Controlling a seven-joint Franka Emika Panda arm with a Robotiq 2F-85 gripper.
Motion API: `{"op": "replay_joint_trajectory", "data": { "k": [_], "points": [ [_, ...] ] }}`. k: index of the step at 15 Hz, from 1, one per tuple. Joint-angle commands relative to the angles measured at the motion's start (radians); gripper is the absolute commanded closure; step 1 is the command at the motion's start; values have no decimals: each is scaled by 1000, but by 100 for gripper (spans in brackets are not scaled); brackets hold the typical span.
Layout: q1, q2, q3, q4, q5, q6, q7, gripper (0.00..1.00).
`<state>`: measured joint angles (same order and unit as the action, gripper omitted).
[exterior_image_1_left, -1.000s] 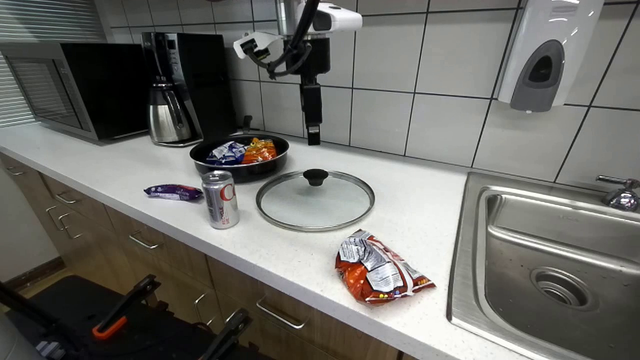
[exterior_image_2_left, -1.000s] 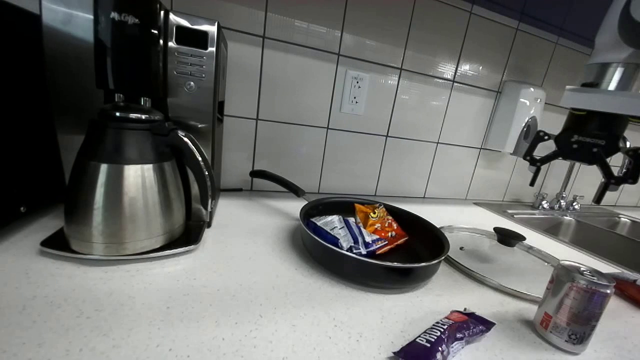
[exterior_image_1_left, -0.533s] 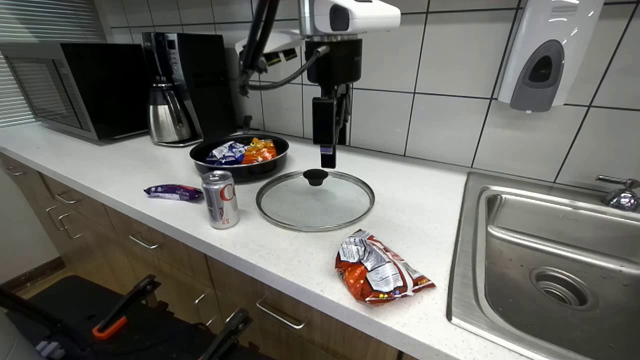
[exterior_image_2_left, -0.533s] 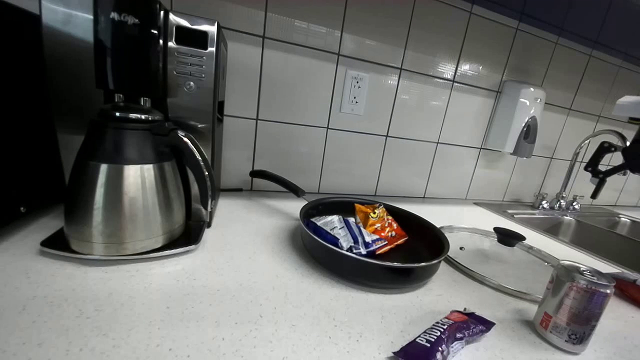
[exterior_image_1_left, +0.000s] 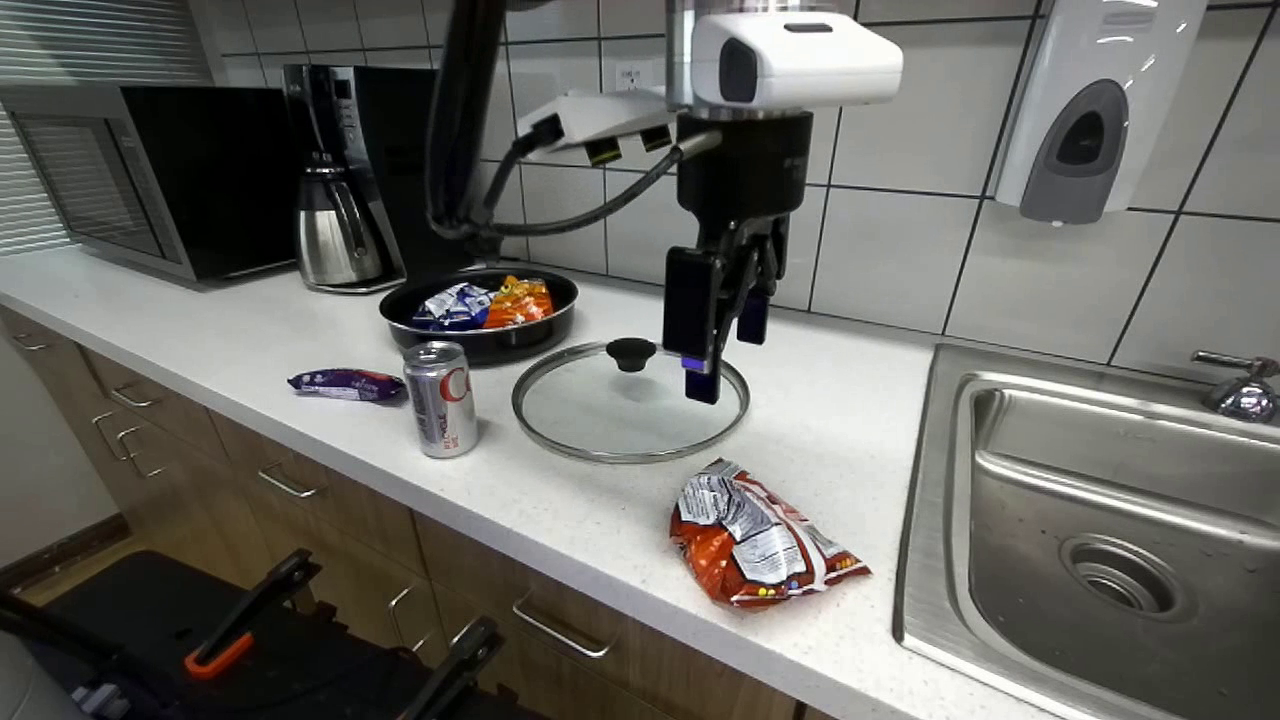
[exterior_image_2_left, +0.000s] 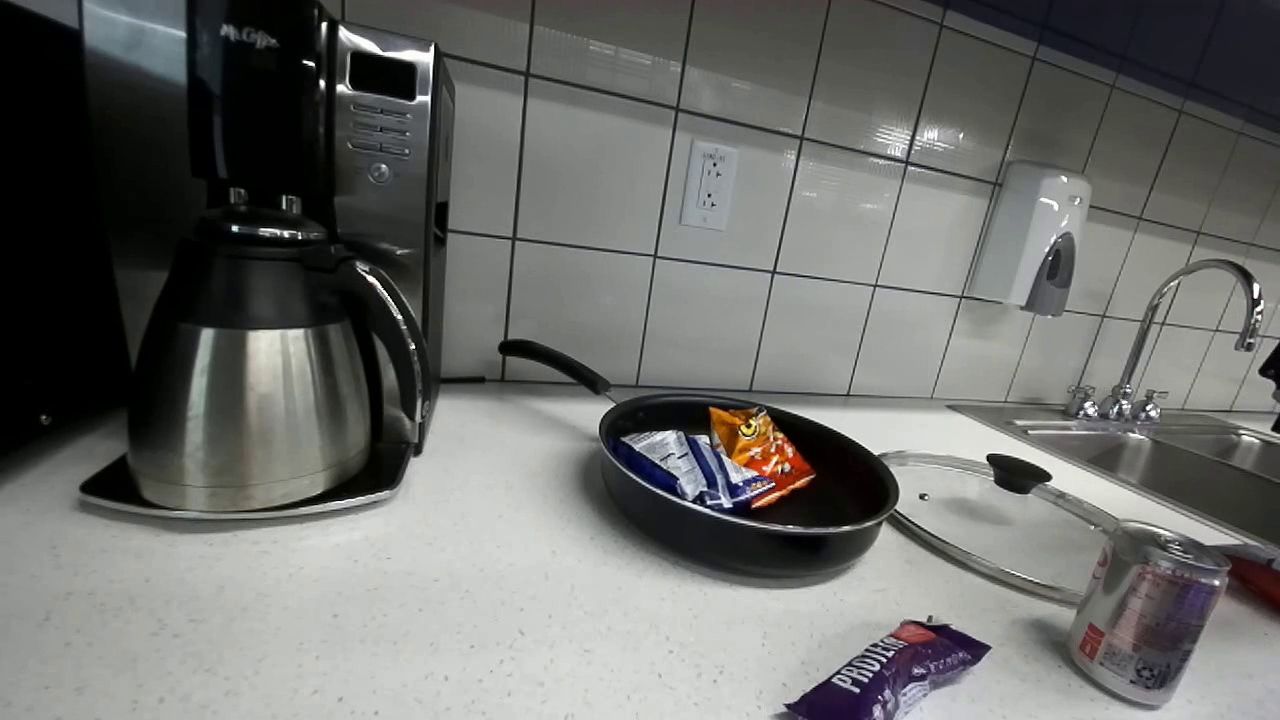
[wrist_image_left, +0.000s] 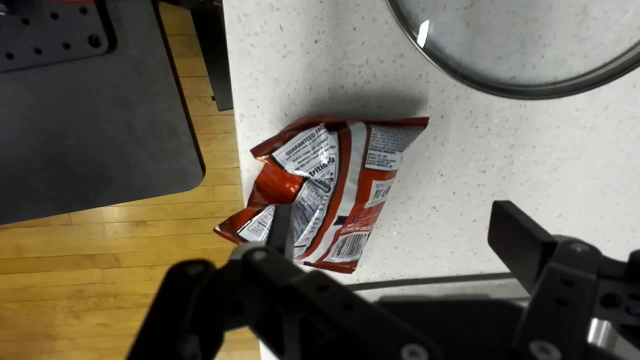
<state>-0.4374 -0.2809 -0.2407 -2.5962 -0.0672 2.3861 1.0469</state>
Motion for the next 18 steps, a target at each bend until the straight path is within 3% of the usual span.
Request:
{"op": "replay_joint_trajectory", "data": {
  "k": [1,18],
  "points": [
    [-29,50,-4,13,-25,47,54,0],
    [-8,112,-31,13,2,93,19,0]
  ]
}}
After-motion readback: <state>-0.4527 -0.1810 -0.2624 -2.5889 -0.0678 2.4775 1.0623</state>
